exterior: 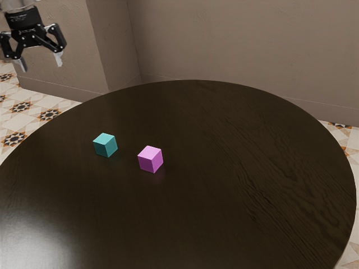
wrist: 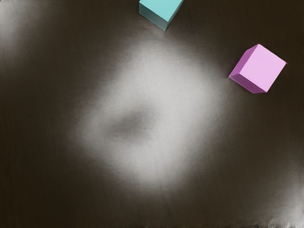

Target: Pick up the blue block with one arm, and put the blue block on the pink block with one arm

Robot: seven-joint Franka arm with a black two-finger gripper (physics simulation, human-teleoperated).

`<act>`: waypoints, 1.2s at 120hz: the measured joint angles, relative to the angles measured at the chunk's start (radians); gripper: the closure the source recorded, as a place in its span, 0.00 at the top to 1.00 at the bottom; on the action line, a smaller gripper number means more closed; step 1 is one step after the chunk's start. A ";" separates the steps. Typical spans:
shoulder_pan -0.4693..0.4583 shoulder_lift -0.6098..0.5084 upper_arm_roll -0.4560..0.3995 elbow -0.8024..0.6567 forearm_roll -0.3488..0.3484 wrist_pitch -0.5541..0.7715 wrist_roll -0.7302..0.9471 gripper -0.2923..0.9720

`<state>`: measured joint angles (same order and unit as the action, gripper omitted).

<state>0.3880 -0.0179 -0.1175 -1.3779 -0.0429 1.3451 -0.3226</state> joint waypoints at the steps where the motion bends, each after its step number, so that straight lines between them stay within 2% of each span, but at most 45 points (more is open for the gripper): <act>1: -0.002 0.000 0.000 0.000 0.000 0.000 0.000 0.77; 21: -0.048 -0.003 -0.001 0.012 0.000 -0.002 0.000 0.77; 33: -0.022 -0.039 -0.045 0.211 0.012 -0.043 0.000 0.77; 42: -0.006 -0.118 -0.087 0.270 0.015 -0.089 0.000 0.77; 55: -0.021 -0.164 -0.123 0.288 0.015 -0.150 0.001 0.77; 85: -0.019 -0.149 -0.125 0.272 0.020 -0.196 -0.001 0.77; 95: -0.018 -0.182 -0.124 0.202 0.024 -0.204 0.000 0.77; 99: -0.017 -0.235 -0.124 0.132 0.022 -0.199 0.000 0.77; 105: -0.019 -0.336 -0.106 -0.033 0.010 -0.165 0.000 0.77; 110: -0.019 -0.411 -0.056 -0.226 -0.027 -0.098 0.001 0.77; 124: -0.020 -0.519 0.026 -0.618 -0.112 0.087 0.001 0.77; 129: -0.020 -0.545 0.022 -0.722 -0.120 0.142 0.000 0.77; 134: -0.020 -0.554 -0.005 -0.793 -0.096 0.181 -0.001 0.77; 144: -0.025 -0.528 -0.082 -0.828 -0.037 0.237 -0.013 0.77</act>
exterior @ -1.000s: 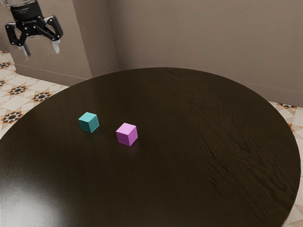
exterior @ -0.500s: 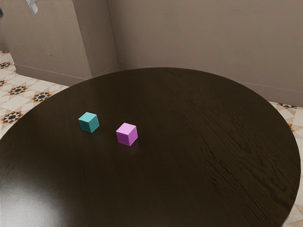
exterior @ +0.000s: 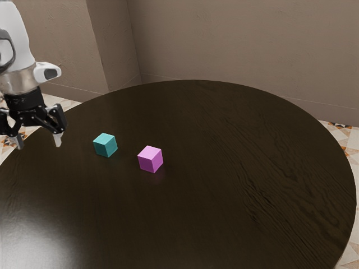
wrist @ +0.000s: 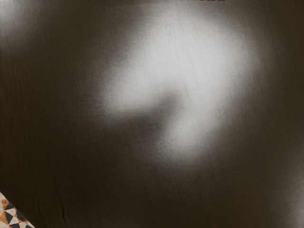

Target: Pick up the blue block with one arm, and put the blue block on the pink block with one arm

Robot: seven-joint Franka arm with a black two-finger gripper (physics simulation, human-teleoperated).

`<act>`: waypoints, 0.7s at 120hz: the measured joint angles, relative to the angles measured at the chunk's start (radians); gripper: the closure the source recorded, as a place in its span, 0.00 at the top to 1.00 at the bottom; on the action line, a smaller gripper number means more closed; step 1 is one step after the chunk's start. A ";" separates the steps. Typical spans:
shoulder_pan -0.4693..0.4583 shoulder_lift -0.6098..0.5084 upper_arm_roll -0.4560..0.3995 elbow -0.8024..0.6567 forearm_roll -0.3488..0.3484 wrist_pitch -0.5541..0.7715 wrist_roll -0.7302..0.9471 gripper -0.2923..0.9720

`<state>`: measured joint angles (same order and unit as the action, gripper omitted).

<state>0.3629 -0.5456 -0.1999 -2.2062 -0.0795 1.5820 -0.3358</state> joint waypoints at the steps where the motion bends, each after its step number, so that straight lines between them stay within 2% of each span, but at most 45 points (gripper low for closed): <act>1: -0.001 0.010 -0.007 0.006 0.003 0.005 -0.001 0.77; 16: -0.013 0.120 -0.084 0.085 0.002 0.058 -0.012 0.77; 25: -0.171 0.180 0.052 0.119 0.017 0.076 -0.021 0.77; 34: -0.229 0.212 0.089 0.122 0.035 0.103 -0.029 0.77; 48: -0.246 0.289 0.104 0.069 0.054 0.179 -0.040 0.77; 65: -0.248 0.318 0.106 0.030 0.185 0.316 -0.012 0.77; 84: -0.246 0.412 0.142 0.030 0.229 0.493 0.062 0.77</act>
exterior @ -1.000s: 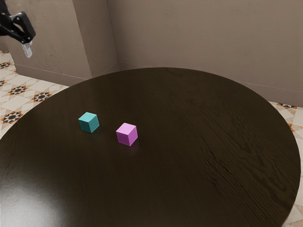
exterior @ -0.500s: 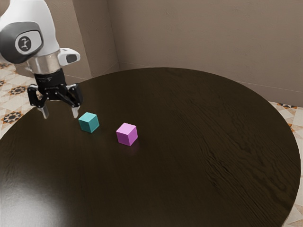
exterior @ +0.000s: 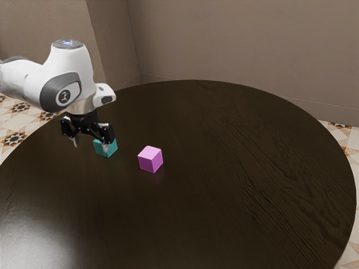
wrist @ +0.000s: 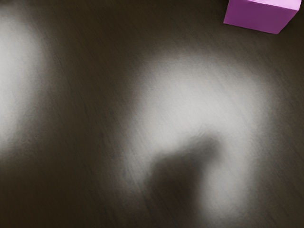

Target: Pick up the blue block with one arm, and put the blue block on the pink block with one arm

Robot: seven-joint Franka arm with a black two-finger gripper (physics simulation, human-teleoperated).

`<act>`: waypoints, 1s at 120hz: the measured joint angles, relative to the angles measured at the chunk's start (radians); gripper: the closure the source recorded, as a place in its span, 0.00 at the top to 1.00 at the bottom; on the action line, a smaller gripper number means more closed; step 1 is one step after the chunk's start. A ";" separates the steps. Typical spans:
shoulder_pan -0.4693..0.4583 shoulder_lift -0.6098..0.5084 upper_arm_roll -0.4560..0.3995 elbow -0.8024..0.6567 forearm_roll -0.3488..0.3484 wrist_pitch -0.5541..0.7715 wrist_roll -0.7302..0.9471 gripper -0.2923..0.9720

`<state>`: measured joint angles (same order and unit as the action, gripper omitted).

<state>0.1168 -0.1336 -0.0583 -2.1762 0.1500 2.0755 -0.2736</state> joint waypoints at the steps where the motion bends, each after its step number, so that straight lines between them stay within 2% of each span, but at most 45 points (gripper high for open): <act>1: 0.000 0.003 0.002 0.000 0.001 0.008 0.004 0.77; 23: 0.006 0.157 0.078 0.061 0.010 0.145 0.088 0.77; 50: 0.027 0.360 0.101 0.228 -0.018 0.214 0.190 0.77; 83: 0.113 0.478 0.088 0.338 -0.031 0.237 0.303 0.77; 103: 0.120 0.493 0.083 0.359 -0.101 0.234 0.381 0.77; 113: 0.189 0.495 0.006 0.362 -0.111 0.234 0.415 0.77; 120: 0.212 0.500 -0.018 0.368 -0.114 0.234 0.436 0.77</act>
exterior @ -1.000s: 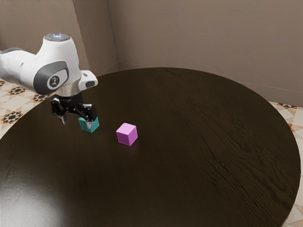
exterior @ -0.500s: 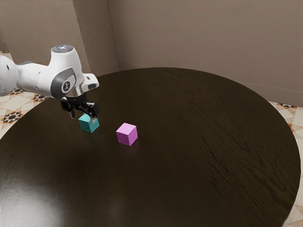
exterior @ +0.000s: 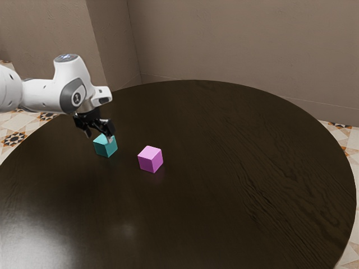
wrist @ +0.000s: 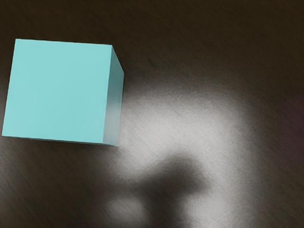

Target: Pick up the blue block with one arm, and put the blue block on the pink block with one arm

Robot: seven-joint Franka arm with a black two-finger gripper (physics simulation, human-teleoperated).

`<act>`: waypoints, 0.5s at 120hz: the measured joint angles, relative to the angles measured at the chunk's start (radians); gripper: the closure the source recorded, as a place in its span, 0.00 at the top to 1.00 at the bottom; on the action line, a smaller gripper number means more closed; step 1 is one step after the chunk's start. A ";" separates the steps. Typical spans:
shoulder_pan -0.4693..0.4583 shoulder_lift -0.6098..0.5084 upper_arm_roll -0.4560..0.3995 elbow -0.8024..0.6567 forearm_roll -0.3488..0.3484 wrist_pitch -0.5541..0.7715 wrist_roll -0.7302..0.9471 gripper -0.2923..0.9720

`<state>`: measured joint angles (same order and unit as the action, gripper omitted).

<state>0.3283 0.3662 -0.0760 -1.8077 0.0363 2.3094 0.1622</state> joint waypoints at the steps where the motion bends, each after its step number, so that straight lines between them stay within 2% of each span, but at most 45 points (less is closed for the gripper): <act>1: 0.002 0.000 -0.001 0.000 0.000 0.000 0.003 0.77; 17: 0.011 0.011 0.016 0.008 -0.004 -0.004 0.045 0.77; 60: 0.012 0.181 0.024 0.234 0.004 -0.145 0.111 0.77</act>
<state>0.3406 0.5469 -0.0520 -1.5734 0.0405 2.1647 0.2733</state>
